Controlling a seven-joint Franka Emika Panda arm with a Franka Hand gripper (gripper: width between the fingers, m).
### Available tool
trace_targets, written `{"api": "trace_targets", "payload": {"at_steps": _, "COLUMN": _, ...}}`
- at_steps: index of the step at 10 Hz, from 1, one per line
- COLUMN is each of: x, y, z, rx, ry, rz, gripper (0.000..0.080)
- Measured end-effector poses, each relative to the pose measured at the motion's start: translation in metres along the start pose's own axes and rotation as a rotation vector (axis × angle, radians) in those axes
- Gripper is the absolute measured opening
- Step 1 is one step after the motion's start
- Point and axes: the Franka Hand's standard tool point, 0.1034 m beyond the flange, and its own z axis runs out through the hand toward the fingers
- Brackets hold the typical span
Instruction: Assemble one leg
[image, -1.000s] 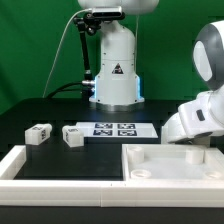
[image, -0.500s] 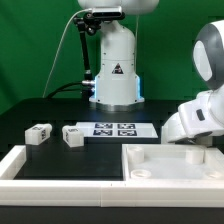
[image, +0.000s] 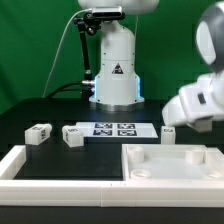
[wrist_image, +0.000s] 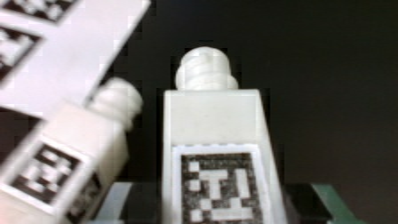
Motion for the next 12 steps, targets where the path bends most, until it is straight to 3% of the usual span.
{"api": "trace_targets", "payload": {"at_steps": 1, "x": -0.012, "y": 0.002, "z": -0.015, "rx": -0.001, "ry": -0.01, "rz": 0.002, "gripper": 0.029}}
{"api": "trace_targets", "payload": {"at_steps": 3, "x": -0.014, "y": 0.004, "z": -0.031, "rx": -0.003, "ry": 0.019, "rz": 0.005, "gripper": 0.029}}
{"api": "trace_targets", "payload": {"at_steps": 5, "x": -0.013, "y": 0.004, "z": -0.029, "rx": -0.003, "ry": 0.026, "rz": 0.005, "gripper": 0.0291}}
{"api": "trace_targets", "payload": {"at_steps": 6, "x": 0.003, "y": 0.005, "z": -0.041, "rx": -0.005, "ry": 0.185, "rz": 0.011, "gripper": 0.0291}}
{"api": "trace_targets", "payload": {"at_steps": 7, "x": -0.002, "y": 0.008, "z": -0.041, "rx": -0.016, "ry": 0.287, "rz": 0.013, "gripper": 0.0291}}
{"api": "trace_targets", "payload": {"at_steps": 9, "x": 0.009, "y": 0.029, "z": -0.048, "rx": -0.025, "ry": 0.478, "rz": -0.028, "gripper": 0.0291}}
{"api": "trace_targets", "payload": {"at_steps": 12, "x": 0.005, "y": 0.049, "z": -0.082, "rx": -0.065, "ry": 0.834, "rz": -0.022, "gripper": 0.0291}}
